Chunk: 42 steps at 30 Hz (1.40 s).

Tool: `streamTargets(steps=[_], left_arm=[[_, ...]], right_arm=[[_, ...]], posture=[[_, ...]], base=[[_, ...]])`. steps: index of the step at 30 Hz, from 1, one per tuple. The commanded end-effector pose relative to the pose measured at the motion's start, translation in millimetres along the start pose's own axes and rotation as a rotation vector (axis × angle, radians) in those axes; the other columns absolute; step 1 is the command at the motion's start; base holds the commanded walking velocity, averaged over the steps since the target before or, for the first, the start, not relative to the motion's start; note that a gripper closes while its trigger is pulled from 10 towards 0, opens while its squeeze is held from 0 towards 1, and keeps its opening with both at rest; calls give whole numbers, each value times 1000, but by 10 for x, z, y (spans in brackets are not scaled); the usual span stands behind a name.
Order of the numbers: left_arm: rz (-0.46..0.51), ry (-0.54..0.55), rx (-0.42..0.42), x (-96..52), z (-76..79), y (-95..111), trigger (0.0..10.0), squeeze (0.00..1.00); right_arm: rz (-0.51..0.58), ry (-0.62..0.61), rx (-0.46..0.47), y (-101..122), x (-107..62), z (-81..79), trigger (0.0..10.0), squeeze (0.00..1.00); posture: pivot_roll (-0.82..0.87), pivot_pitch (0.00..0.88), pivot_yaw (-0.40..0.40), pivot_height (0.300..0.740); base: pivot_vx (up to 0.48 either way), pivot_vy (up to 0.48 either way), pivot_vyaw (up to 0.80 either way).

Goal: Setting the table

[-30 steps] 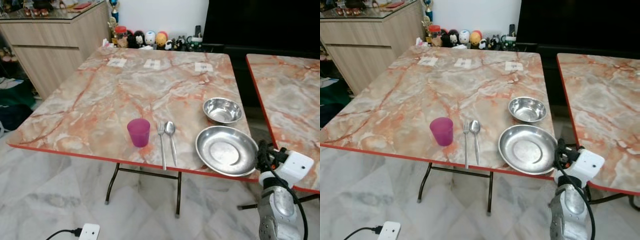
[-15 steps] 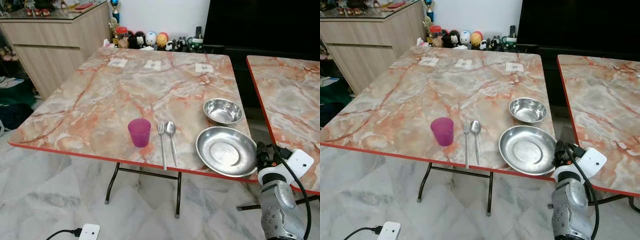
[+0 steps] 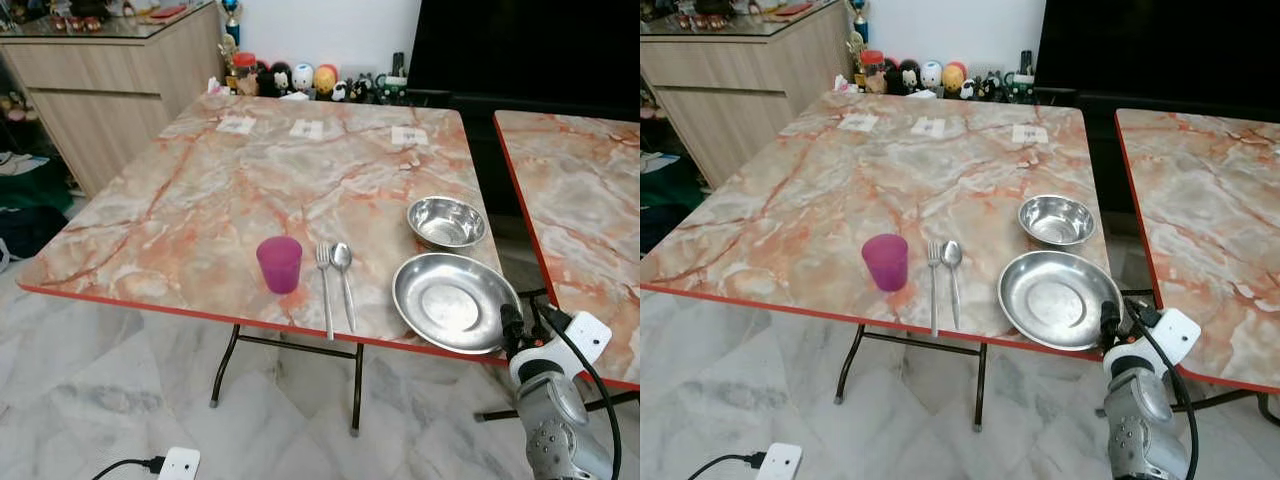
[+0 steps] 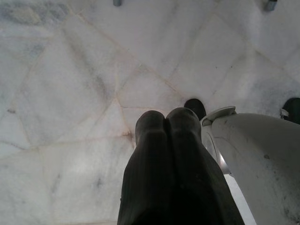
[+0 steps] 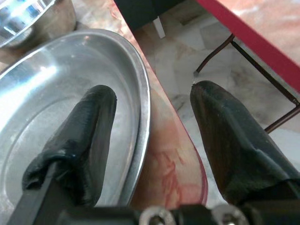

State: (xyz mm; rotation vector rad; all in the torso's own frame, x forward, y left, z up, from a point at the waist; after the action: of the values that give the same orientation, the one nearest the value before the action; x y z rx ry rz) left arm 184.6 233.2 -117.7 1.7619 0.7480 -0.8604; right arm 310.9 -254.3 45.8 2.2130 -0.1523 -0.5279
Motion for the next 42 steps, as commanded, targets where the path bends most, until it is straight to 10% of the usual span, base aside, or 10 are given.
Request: streamTargets(steps=[1, 3, 4, 5, 6, 18, 20, 42], left_arm=[[-12, -6, 10, -1, 24, -23, 10000, 0], [-12, -6, 10, -1, 23, -22, 10000, 0], [-12, -5, 10, -1, 22, -22, 10000, 0], [-12, -5, 10, -1, 22, -21, 10000, 0], [-12, -5, 10, -1, 22, -21, 10000, 0], [-10, -5, 11, 0, 23, -16, 10000, 0], [-10, -5, 12, 0, 24, -16, 10000, 0], [-12, -14, 14, 1, 30, -17, 10000, 0]], right_arm=[[-10, -3, 9, 4, 15, 14, 0, 0], [-13, 3, 11, -2, 21, -2, 0, 0], [-18, 10, 14, -9, 24, -16, 6275, 0], [-22, 14, 10, -16, 26, -26, 6275, 0], [-28, 18, 7, -28, 30, -39, 10000, 0], [-64, 30, 6, -103, 43, -66, 9961, 0], [-60, 40, 18, -104, 46, -81, 0, 0], [-59, 21, 16, -166, 23, -56, 0, 0]], posture=[[83, 0, -17, 740], [83, 0, -17, 740], [83, 0, -17, 740], [84, 0, -17, 740], [84, 0, -17, 740], [85, 0, -18, 740], [85, 0, -18, 740], [85, 0, -17, 740]], base=[[0, 0, 0], [0, 0, 0], [0, 0, 0], [0, 0, 0], [0, 0, 0], [0, 0, 0], [0, 0, 0], [0, 0, 0]])
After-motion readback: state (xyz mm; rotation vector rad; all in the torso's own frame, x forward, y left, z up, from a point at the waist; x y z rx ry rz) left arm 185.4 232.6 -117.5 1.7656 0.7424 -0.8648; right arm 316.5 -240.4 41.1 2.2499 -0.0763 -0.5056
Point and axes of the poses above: a point about 5 cm out from each wrist's last joint towards the gripper, its own x axis pointing out of the wrist towards the gripper, its own y axis along the axis of the wrist's last joint, z = x × y, the point moved 4 cm from there along x, pointing out of the wrist towards the gripper, and after that the axes turned 10 degrees about x, right-handed, at the moved point
